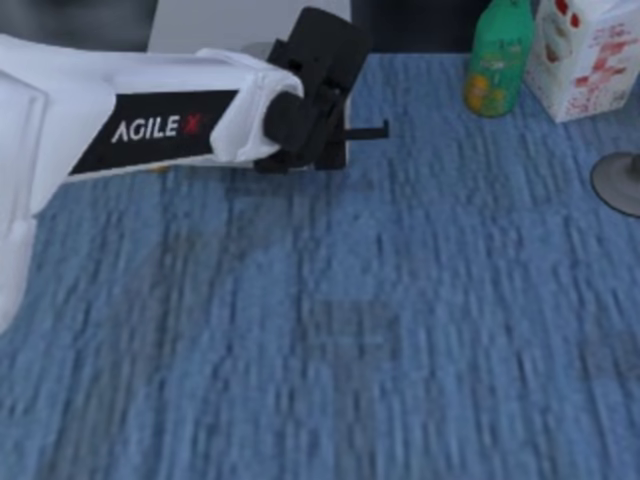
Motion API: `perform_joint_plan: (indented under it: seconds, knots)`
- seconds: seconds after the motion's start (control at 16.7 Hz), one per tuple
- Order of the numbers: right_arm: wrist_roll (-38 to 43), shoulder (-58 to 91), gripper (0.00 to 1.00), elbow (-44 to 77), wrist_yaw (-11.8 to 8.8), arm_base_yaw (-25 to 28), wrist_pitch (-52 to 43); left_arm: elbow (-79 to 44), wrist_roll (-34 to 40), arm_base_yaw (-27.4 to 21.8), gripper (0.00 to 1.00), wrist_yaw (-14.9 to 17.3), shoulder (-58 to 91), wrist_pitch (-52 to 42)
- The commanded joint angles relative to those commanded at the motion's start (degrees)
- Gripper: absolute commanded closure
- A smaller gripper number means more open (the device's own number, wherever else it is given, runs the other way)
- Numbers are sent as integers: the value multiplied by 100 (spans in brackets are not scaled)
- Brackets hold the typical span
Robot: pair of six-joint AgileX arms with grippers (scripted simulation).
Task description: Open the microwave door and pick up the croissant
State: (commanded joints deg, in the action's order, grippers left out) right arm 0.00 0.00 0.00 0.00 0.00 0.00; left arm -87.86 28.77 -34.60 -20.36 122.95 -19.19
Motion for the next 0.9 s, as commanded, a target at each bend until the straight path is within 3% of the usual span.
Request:
perform_joint_plan:
  seconds: [0.9]
  knots:
    - [0,0,0,0,0,0,0,417,-343,72,100,174,-288,271]
